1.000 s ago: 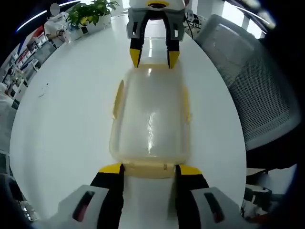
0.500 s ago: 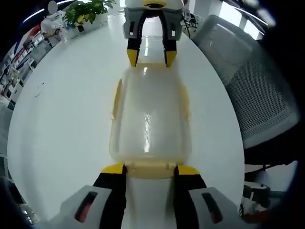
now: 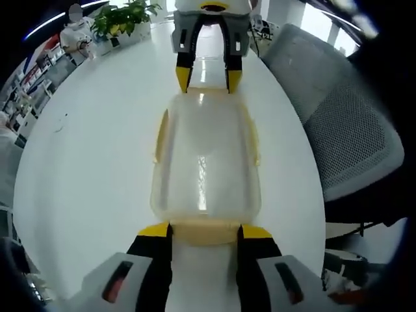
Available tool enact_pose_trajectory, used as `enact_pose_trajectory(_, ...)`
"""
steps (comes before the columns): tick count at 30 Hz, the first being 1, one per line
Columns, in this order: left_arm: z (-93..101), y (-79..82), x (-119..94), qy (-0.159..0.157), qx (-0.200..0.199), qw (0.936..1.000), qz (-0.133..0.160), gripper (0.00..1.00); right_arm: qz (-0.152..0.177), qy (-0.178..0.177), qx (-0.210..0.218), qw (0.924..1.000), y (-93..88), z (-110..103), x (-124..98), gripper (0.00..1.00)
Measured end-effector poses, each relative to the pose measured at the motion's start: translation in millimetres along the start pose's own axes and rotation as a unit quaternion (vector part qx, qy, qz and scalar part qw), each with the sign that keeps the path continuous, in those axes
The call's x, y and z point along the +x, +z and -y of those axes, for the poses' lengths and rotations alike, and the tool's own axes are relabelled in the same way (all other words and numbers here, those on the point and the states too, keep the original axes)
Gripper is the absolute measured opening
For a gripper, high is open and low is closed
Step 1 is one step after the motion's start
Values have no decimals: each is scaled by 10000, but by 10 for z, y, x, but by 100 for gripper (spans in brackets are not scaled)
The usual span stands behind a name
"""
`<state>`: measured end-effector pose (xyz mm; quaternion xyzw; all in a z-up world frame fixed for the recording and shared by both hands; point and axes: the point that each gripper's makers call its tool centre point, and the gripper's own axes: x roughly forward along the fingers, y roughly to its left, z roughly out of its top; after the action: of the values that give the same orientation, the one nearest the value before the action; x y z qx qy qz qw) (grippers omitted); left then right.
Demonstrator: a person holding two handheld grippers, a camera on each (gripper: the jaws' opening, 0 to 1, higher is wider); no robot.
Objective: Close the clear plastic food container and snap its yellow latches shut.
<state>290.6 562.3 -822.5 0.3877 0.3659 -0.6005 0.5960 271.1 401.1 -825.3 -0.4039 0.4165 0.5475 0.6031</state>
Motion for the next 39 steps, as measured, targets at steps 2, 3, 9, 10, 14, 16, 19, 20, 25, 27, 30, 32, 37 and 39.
enact_pose_trajectory(2, 30, 6, -68, 36, 3, 10000, 44, 33, -10, -39, -56, 10000, 53, -10, -62, 35)
enact_pose_trajectory(3, 42, 4, -107, 47, -6, 10000, 49, 33, 7, -53, -82, 10000, 86, -15, -98, 35)
enact_pose_trajectory(9, 47, 27, -213, 51, -43, 9998, 172, 33, 36, -69, -102, 9999, 159, -19, -228, 35)
enact_pose_trajectory(10, 47, 54, -230, 71, -20, 9998, 198, 33, 10, -103, -117, 9999, 154, -11, -243, 35)
enact_pose_trajectory(14, 39, 128, -276, 94, 17, 9997, 246, 33, -67, -134, -126, 9998, 121, -1, -281, 35)
enact_pose_trajectory(16, 35, 152, -289, 116, 9, 9996, 242, 33, -70, -160, -151, 9997, 119, 10, -322, 35)
enact_pose_trajectory(19, 31, 202, -326, 136, -8, 9996, 264, 33, -26, -149, -146, 9998, 103, 26, -402, 35)
enact_pose_trajectory(20, 26, 219, -334, 145, -5, 9995, 268, 33, -8, -145, -142, 9998, 99, 29, -424, 35)
enact_pose_trajectory(25, 27, 335, -370, 224, -24, 9995, 234, 33, 30, -177, -265, 9995, 66, 36, -559, 35)
enact_pose_trajectory(27, 42, 379, -381, 221, -68, 9994, 248, 33, 50, -153, -305, 9994, 24, 48, -581, 35)
enact_pose_trajectory(30, 57, 450, -386, 248, -114, 9993, 262, 33, 81, -131, -354, 9993, -30, 60, -601, 35)
enact_pose_trajectory(32, 53, 481, -368, 274, -124, 9993, 227, 33, 99, -118, -380, 9992, -53, 68, -623, 35)
enact_pose_trajectory(37, 38, 543, -350, 354, -224, 9990, 167, 33, 139, -96, -436, 9989, -112, 102, -661, 35)
enact_pose_trajectory(39, 42, 595, -346, 364, -238, 9989, 176, 33, 139, -89, -455, 9988, -161, 106, -673, 35)
